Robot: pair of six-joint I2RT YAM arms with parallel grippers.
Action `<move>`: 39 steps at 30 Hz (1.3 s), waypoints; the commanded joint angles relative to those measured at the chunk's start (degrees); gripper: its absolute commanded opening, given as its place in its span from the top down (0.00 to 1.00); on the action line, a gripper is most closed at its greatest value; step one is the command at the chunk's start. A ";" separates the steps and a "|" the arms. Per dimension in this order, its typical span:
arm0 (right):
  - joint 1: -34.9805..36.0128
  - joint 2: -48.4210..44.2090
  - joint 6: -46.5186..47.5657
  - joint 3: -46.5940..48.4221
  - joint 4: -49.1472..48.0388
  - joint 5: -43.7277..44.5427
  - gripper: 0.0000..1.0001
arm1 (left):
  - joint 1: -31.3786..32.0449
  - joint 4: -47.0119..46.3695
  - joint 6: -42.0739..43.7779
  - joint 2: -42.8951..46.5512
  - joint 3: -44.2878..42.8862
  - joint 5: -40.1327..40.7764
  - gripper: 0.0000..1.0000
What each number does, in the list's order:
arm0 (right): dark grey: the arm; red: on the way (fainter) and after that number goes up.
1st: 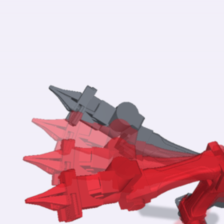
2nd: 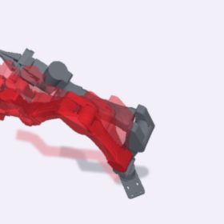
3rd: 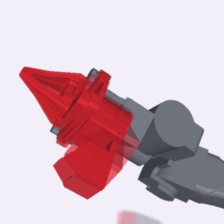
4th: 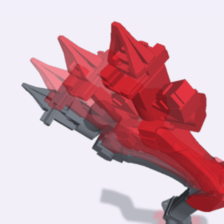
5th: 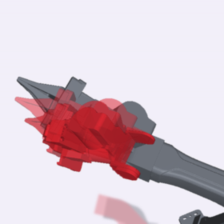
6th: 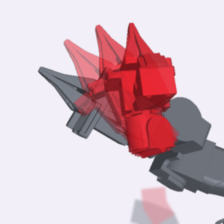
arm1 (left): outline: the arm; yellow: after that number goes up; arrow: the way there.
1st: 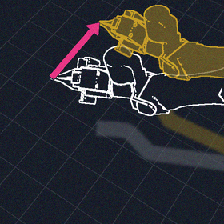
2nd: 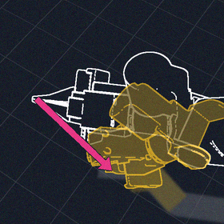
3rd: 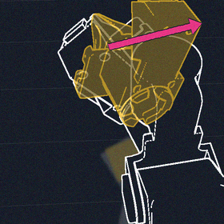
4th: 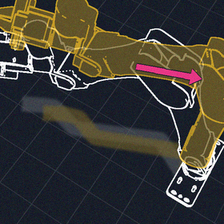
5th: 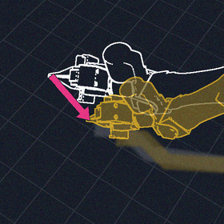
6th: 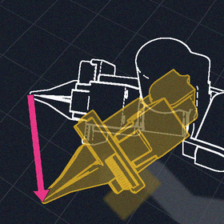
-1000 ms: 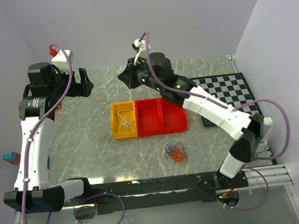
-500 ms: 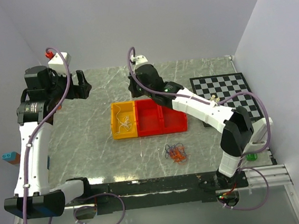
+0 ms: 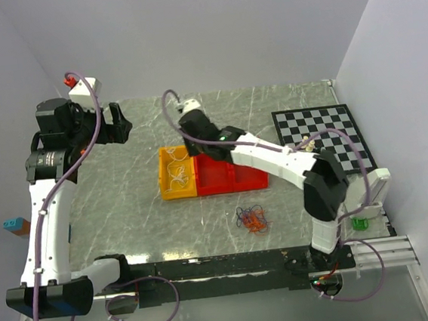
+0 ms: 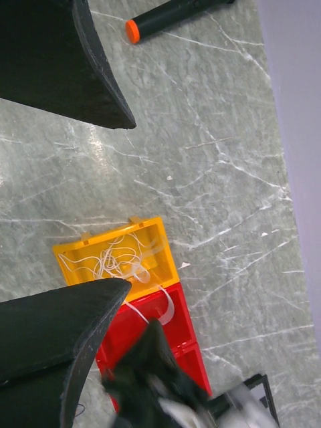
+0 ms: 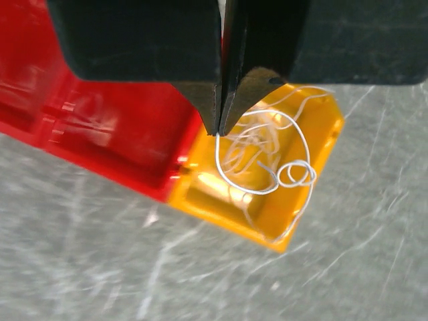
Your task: Untangle the cables
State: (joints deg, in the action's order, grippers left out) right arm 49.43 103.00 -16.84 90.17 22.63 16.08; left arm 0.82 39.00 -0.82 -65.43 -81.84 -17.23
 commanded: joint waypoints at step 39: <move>1.37 -49.10 -26.55 -51.30 8.29 -5.62 0.35 | 27.72 -3.58 10.84 -3.21 13.46 -12.56 0.03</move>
State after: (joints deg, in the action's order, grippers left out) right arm 50.96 62.63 -34.72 46.41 25.85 7.68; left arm 20.67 35.35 7.03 -68.51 -70.70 -28.56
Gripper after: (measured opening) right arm 0.656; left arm 0.969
